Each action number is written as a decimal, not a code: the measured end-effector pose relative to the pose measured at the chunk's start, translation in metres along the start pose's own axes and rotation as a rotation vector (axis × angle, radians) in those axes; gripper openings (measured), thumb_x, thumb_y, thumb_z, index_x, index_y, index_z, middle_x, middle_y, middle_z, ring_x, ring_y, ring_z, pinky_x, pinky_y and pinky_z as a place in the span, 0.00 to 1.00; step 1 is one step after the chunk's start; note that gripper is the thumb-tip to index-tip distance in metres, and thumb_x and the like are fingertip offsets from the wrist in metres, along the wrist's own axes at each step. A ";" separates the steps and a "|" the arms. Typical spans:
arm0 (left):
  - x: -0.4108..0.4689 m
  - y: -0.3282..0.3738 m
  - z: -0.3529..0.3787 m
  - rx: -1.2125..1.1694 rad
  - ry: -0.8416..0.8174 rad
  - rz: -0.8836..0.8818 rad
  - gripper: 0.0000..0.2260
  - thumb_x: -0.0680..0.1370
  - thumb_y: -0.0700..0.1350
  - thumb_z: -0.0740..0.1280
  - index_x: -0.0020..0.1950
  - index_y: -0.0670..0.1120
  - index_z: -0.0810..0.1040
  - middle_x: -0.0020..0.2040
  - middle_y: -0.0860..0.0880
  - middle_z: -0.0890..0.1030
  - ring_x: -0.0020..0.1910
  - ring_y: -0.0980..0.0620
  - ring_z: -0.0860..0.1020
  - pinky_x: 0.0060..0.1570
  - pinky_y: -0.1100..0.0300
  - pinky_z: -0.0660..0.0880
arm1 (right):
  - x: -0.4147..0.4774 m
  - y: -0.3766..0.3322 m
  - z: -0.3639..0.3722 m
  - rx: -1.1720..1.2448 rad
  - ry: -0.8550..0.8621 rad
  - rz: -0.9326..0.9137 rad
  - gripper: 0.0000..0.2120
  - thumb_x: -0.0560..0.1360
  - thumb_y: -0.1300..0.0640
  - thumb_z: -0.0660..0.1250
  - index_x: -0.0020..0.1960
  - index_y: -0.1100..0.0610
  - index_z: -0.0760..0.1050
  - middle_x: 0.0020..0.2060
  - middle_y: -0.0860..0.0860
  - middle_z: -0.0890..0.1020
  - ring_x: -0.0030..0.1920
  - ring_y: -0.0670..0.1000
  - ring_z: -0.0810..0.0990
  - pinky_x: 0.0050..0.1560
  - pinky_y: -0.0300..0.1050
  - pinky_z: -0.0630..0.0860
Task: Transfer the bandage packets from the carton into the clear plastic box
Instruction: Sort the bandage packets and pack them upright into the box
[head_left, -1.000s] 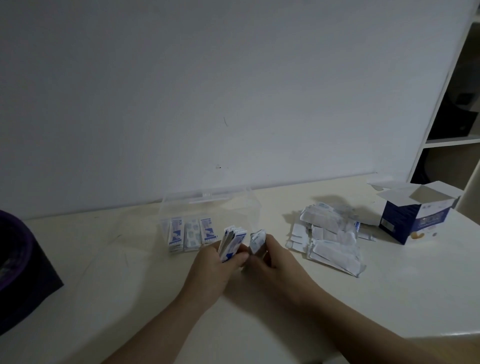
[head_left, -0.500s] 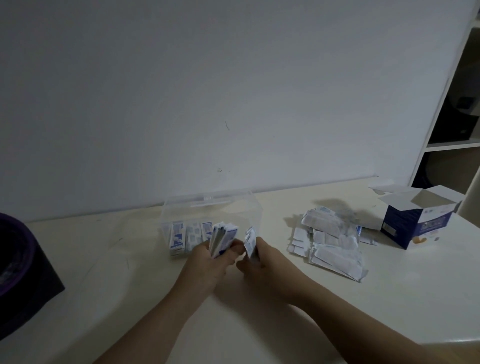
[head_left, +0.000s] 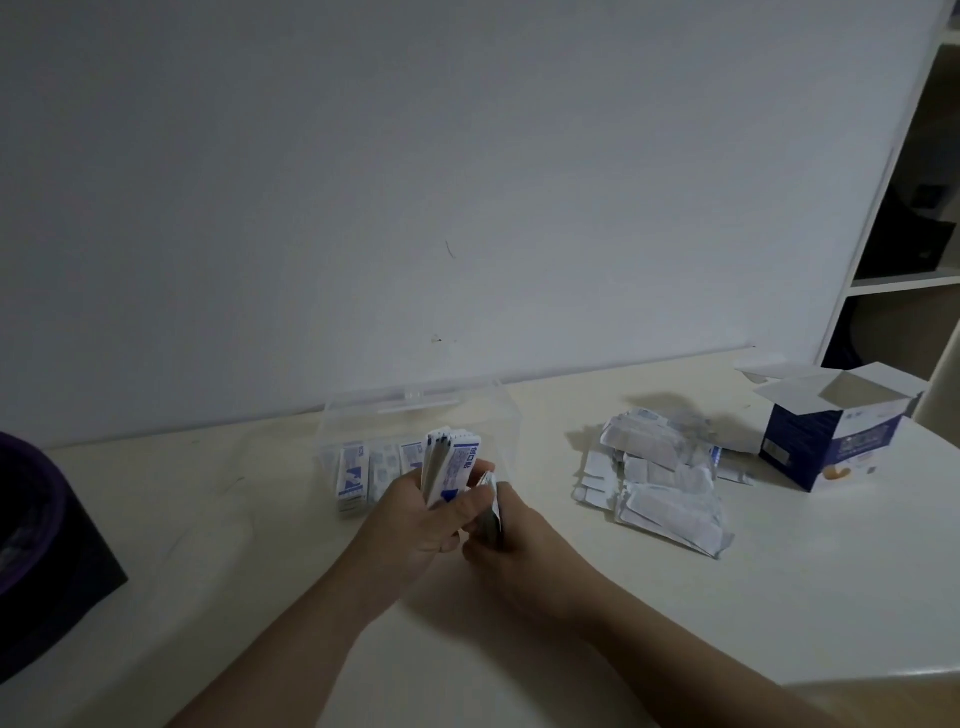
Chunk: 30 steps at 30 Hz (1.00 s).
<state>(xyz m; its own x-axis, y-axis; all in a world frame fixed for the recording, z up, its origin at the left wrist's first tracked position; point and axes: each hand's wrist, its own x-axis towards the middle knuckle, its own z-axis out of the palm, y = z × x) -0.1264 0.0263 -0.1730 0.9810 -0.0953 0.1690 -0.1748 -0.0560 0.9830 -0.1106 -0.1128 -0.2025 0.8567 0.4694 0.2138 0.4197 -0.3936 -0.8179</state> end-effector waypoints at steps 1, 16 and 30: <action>0.000 0.001 0.001 0.031 0.001 -0.002 0.09 0.73 0.45 0.72 0.52 0.50 0.80 0.31 0.56 0.79 0.29 0.60 0.73 0.29 0.68 0.68 | 0.000 0.000 0.001 0.029 0.010 -0.015 0.23 0.73 0.60 0.60 0.67 0.53 0.63 0.60 0.48 0.76 0.59 0.48 0.76 0.60 0.46 0.75; -0.007 0.009 0.007 0.298 0.015 0.096 0.08 0.73 0.40 0.71 0.43 0.54 0.77 0.30 0.60 0.80 0.32 0.65 0.78 0.35 0.74 0.71 | -0.003 -0.003 0.003 0.143 -0.026 -0.065 0.35 0.71 0.62 0.61 0.74 0.48 0.53 0.61 0.52 0.77 0.60 0.52 0.77 0.62 0.54 0.74; -0.008 0.019 0.004 0.148 -0.126 0.091 0.04 0.72 0.42 0.73 0.44 0.51 0.82 0.36 0.53 0.82 0.30 0.56 0.71 0.30 0.65 0.68 | 0.002 -0.002 -0.066 0.458 -0.532 0.141 0.10 0.74 0.65 0.62 0.55 0.62 0.74 0.45 0.53 0.76 0.36 0.42 0.71 0.40 0.35 0.67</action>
<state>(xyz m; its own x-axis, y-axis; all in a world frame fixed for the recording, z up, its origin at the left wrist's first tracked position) -0.1380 0.0222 -0.1555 0.9438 -0.2301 0.2373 -0.2819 -0.1856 0.9413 -0.0904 -0.1633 -0.1657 0.5823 0.8062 -0.1047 0.0479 -0.1625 -0.9855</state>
